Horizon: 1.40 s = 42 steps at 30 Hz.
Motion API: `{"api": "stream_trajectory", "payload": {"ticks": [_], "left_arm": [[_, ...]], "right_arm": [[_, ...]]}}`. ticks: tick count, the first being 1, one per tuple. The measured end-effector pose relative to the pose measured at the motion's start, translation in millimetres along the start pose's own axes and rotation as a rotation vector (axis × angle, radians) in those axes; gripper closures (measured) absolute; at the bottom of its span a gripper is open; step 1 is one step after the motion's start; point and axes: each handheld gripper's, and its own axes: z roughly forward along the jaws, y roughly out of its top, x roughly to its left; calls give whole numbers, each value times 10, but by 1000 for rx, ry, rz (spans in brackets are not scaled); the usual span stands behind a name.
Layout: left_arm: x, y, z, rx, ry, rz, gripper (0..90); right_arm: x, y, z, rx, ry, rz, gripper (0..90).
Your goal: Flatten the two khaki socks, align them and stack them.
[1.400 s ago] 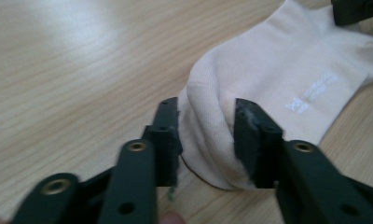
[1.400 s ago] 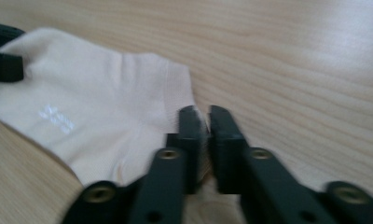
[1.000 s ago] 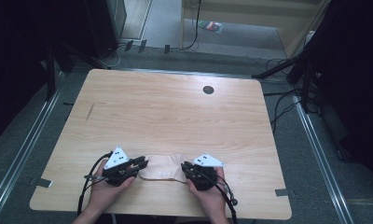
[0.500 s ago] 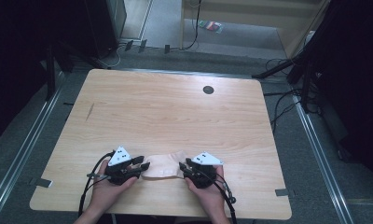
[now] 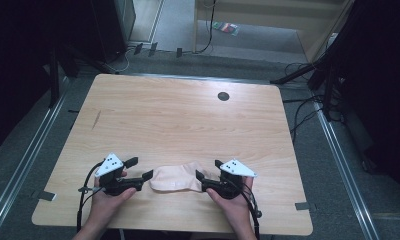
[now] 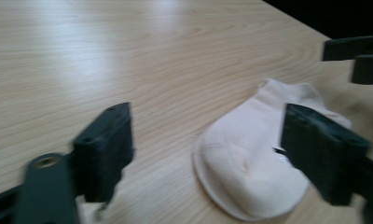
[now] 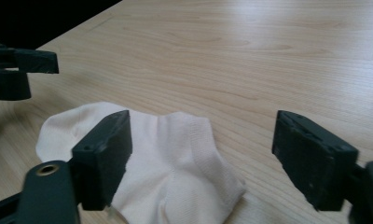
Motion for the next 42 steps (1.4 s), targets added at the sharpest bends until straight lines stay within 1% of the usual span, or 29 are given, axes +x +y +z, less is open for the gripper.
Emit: {"api": "stream_trajectory", "payload": {"ticks": [3, 4, 5, 6, 7, 9, 12, 13, 14, 15, 17, 18, 20, 21, 23, 24, 25, 26, 28, 30, 31, 32, 33, 34, 35, 36, 37, 39, 42], "left_arm": [[34, 5, -52, -7, 33, -9, 101], [70, 10, -91, -16, 44, -9, 83], [70, 10, -91, -16, 44, -9, 81], [106, 10, -122, -15, 59, -8, 70], [106, 10, -122, -15, 59, -8, 59], [170, 1, -160, -5, 88, -12, 53], [245, -4, -210, -9, 106, -22, 53], [245, -4, -210, -9, 106, -22, 53], [296, -5, -246, -15, 120, -37, 53], [296, -5, -246, -15, 120, -37, 53], [344, -8, -281, -17, 135, -36, 53], [391, -11, -311, -19, 156, -35, 53], [412, -13, -322, -20, 163, -41, 53], [456, -19, -352, -18, 176, -48, 53], [477, -23, -365, -19, 183, -54, 53], [515, -29, -392, -19, 198, -61, 53], [515, -29, -392, -19, 198, -61, 53], [531, -32, -404, -22, 206, -64, 53], [579, -45, -444, -16, 222, -63, 53], [607, -56, -467, -12, 235, -66, 53], [607, -56, -467, -12, 235, -66, 53], [620, -63, -479, -8, 246, -61, 53], [630, -71, -492, 0, 257, -56, 53], [652, -96, -521, 10, 278, -42, 53], [652, -96, -521, 10, 278, -42, 53], [682, -126, -559, 22, 294, -36, 53], [701, -140, -585, 25, 300, -35, 53], [746, -166, -645, 24, 312, -40, 53], [822, -200, -737, 20, 331, -55, 53]], "right_arm": [[-19, 19, -27, 2, -2, 6, 140], [-47, 39, -61, -4, 2, 6, 136], [-47, 39, -61, -4, 2, 6, 136], [-74, 46, -91, -7, -12, 4, 131], [-90, 49, -104, -6, -17, 10, 131], [-123, 57, -124, -7, -31, 20, 131], [-171, 69, -164, -11, -48, 24, 131], [-171, 69, -164, -11, -48, 24, 131], [-208, 72, -193, -12, -61, 28, 131], [-208, 72, -193, -12, -61, 28, 131], [-256, 69, -224, -14, -78, 31, 132], [-316, 67, -255, -19, -92, 31, 132], [-344, 67, -274, -22, -99, 33, 132], [-399, 70, -316, -28, -113, 40, 132], [-458, 72, -358, -34, -126, 44, 133], [-485, 70, -379, -34, -134, 47, 132], [-485, 70, -379, -34, -134, 47, 132], [-546, 61, -418, -31, -148, 48, 133], [-605, 52, -465, -29, -157, 62, 133], [-659, 43, -514, -32, -167, 60, 132], [-659, 43, -514, -32, -167, 60, 132], [-685, 37, -539, -33, -172, 61, 132], [-710, 27, -564, -31, -178, 62, 132], [-766, 1, -616, -26, -195, 64, 132], [-766, 1, -616, -26, -195, 64, 132], [-832, -32, -660, -19, -209, 64, 132], [-866, -50, -683, -16, -218, 63, 132], [-934, -89, -732, -10, -236, 70, 132], [-1030, -148, -821, -7, -246, 96, 132]]}}
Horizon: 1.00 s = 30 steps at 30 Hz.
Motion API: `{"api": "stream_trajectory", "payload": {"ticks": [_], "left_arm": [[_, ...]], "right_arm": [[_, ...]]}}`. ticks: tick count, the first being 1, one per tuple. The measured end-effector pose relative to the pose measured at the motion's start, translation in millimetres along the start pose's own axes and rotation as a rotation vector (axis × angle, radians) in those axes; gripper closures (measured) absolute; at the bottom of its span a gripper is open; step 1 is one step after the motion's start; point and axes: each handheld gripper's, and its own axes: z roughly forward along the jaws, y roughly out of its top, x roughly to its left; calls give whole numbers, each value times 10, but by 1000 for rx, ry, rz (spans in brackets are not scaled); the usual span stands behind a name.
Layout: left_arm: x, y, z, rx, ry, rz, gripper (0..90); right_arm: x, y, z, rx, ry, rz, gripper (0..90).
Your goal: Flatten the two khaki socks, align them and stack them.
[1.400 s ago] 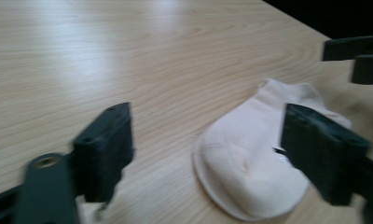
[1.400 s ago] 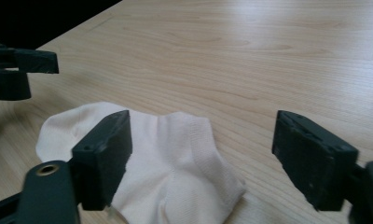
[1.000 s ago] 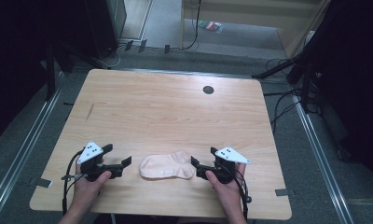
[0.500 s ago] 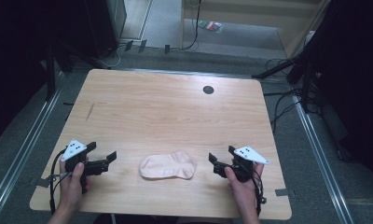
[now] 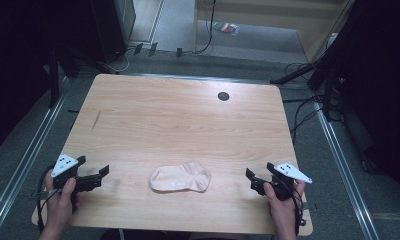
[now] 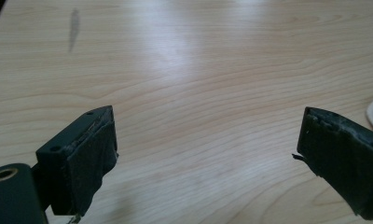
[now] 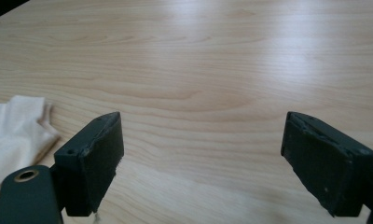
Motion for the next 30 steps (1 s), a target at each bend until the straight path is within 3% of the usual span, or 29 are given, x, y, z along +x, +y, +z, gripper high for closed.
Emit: {"api": "stream_trajectory", "payload": {"ticks": [5, 8, 16, 20, 24, 30], "left_arm": [[113, -40, -66, 3, 21, -6, 53], [220, -73, -134, 3, 48, -13, 53], [430, -137, -233, 0, 79, -15, 53], [508, -160, -237, 0, 65, -40, 53], [501, -158, -207, 4, 47, -39, 53], [525, -156, -204, 11, 23, -58, 53]], "right_arm": [[-156, -64, -113, -7, -34, 20, 133], [-322, -129, -218, -9, -62, 55, 134], [-539, -246, -391, 1, -107, 45, 134], [-627, -316, -473, 9, -121, 40, 134], [-677, -350, -534, 9, -116, 46, 133], [-665, -357, -532, 9, -110, 73, 135]]}}
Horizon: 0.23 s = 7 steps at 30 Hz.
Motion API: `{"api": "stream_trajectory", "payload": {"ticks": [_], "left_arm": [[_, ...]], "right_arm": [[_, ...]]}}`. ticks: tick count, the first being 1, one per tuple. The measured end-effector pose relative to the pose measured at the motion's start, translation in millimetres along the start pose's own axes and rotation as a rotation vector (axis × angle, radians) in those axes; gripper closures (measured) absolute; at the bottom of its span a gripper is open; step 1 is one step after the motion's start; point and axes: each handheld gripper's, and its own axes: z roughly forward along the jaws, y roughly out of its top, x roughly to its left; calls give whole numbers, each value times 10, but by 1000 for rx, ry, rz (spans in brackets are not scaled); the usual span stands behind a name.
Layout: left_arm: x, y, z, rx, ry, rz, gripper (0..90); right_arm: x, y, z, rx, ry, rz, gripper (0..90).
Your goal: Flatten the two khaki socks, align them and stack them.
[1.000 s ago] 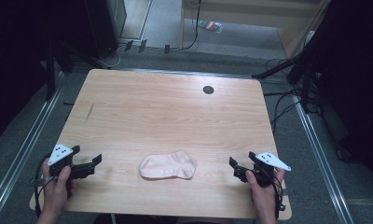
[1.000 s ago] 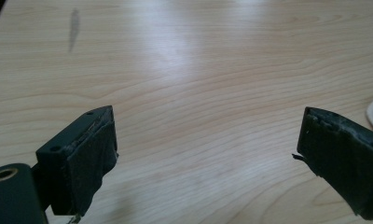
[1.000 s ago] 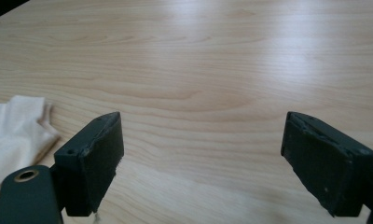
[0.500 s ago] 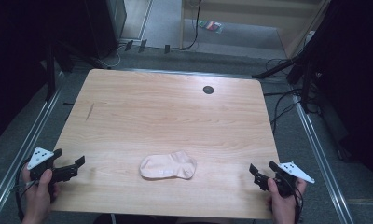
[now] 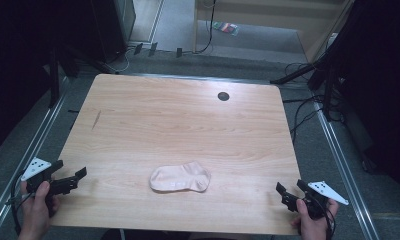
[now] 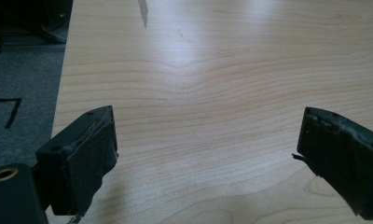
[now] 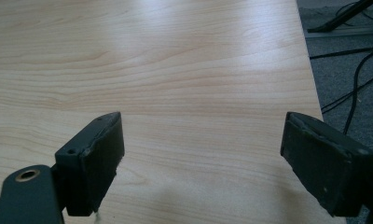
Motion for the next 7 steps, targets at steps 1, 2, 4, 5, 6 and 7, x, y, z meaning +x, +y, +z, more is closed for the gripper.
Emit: {"api": "stream_trajectory", "payload": {"ticks": [1, 2, 4, 5, 6, 7], "left_arm": [[0, 0, 0, 0, 0, 0, 53], [-1, 0, 4, 1, -2, 1, 53], [-10, 5, 14, 12, 2, 5, 53], [-10, 5, 14, 12, 2, 5, 53], [-14, 6, 17, 13, 4, 9, 53], [-21, 8, 19, 12, 9, 12, 53]], "right_arm": [[0, 0, 0, 0, 0, 0, 135], [-2, 1, 1, 2, 2, 2, 135], [-17, 2, 2, -1, 2, 14, 136], [-17, 2, 2, -1, 2, 14, 136], [-23, 3, -3, -4, -3, 19, 136], [-28, 1, -8, -12, -6, 24, 138]]}}
